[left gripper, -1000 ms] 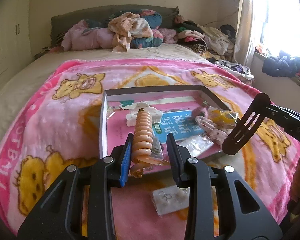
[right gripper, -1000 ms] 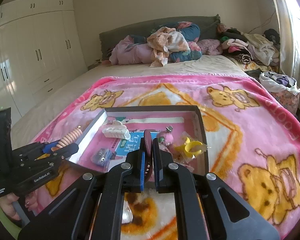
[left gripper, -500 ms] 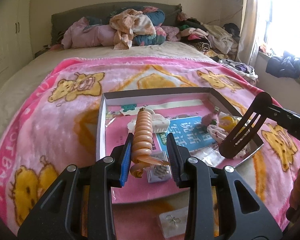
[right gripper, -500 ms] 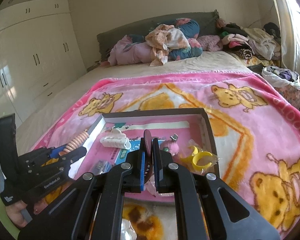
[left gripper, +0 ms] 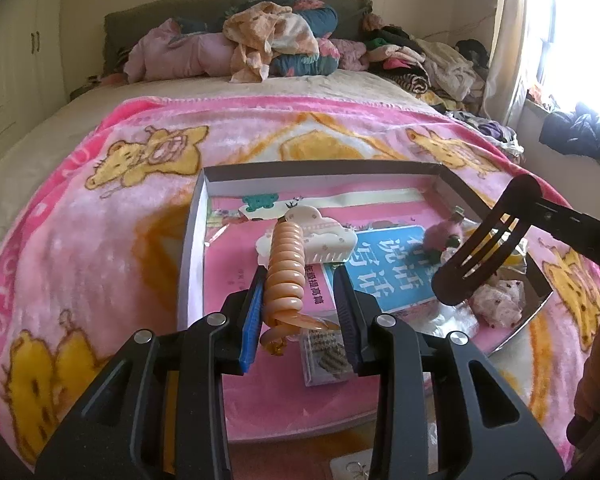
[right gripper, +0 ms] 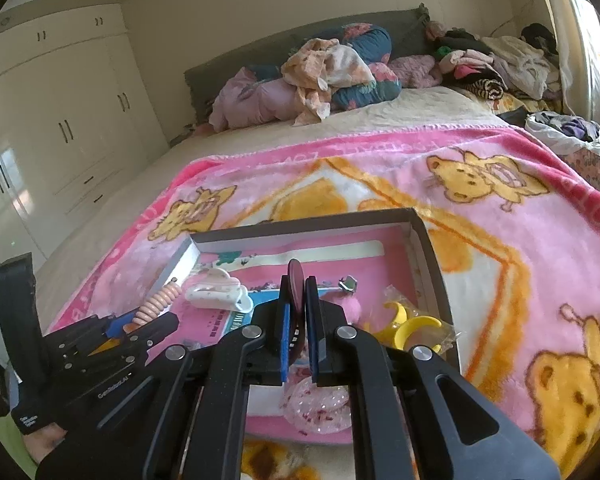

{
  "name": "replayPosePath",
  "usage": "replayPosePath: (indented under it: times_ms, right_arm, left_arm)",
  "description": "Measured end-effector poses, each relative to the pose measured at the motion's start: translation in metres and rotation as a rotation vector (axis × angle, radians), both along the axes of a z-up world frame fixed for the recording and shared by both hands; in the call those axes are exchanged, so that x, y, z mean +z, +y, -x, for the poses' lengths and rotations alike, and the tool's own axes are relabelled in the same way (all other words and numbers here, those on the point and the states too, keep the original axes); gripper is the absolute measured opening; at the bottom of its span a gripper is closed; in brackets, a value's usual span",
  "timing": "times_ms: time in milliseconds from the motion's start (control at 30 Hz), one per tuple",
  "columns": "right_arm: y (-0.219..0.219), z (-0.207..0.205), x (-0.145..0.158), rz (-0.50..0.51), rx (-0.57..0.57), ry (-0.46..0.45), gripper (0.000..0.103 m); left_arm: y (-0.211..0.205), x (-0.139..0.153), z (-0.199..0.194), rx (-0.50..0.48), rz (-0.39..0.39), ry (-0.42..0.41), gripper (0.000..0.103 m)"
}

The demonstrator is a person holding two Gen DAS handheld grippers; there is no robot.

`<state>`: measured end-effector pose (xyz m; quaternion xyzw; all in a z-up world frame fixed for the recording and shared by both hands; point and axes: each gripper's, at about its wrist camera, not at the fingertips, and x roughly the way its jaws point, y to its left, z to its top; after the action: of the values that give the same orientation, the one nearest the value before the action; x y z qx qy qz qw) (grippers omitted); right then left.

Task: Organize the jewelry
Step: 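Lower and release the hair tie with the left tool while the right releases the brown clip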

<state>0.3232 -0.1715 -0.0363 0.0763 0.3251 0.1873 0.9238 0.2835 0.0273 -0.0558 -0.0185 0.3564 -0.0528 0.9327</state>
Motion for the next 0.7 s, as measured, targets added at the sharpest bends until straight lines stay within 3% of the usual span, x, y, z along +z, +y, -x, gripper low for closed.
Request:
replayPosePath:
  times_ms: [500,633,700]
  right_arm:
    - [-0.024,0.001,-0.028,0.035,-0.060,0.066,0.011]
    - [-0.030,0.009,-0.027,0.036,-0.078,0.057,0.038]
    - [-0.033,0.013,-0.025,0.038,-0.083,0.048,0.042]
  left_arm:
    - [-0.008,-0.018,-0.011,-0.025,-0.008,0.039,0.026]
    - [-0.011,-0.018,-0.008,-0.027,-0.013,0.038,0.026]
    - [-0.011,-0.017,-0.007,-0.027,-0.016,0.038,0.026]
